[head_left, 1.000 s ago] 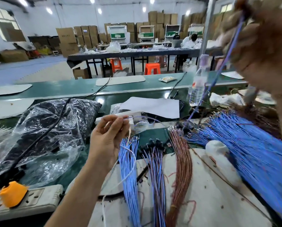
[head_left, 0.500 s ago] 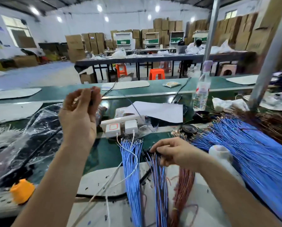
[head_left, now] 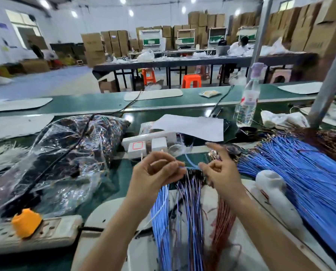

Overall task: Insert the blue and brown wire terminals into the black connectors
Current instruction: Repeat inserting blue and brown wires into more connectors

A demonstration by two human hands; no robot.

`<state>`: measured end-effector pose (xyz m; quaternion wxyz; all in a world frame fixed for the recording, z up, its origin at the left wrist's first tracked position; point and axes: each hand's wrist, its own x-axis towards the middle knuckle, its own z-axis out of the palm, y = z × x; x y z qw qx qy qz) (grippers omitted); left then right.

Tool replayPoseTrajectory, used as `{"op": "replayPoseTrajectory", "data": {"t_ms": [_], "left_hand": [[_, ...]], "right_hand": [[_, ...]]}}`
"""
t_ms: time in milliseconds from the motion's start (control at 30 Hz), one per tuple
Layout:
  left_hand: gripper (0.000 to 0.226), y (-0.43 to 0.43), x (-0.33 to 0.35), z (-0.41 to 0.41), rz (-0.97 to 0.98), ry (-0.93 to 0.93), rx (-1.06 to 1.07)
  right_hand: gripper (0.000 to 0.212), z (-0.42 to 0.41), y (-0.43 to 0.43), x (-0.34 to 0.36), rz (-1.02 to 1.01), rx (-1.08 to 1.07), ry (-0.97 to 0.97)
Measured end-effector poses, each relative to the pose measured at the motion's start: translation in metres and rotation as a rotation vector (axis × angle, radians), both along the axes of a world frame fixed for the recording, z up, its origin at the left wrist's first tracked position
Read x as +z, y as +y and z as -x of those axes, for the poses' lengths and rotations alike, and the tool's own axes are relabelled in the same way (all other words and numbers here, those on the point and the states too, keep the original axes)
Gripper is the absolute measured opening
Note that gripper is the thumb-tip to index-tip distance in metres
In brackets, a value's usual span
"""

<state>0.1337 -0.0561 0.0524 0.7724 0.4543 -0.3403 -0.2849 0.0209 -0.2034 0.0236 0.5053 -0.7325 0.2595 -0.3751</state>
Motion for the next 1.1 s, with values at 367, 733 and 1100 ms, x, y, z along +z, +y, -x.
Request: {"op": "replayPoseTrajectory", "data": {"t_ms": [367,733,1100], "left_hand": [[0.018,-0.006,-0.042,-0.005,-0.085,0.231,-0.126],[0.055,-0.005,-0.058,-0.008,-0.158,0.123,-0.152],[0.044,-0.006,-0.055,-0.001,-0.192,0.014,-0.113]], "right_hand": [[0.013,0.006,0.001,-0.021,0.373,-0.101,-0.055],[0.028,0.028,-0.005,0.016,-0.430,-0.282,-0.741],[0.016,0.019,0.008,0.014,-0.520,-0.012,-0.584]]}}
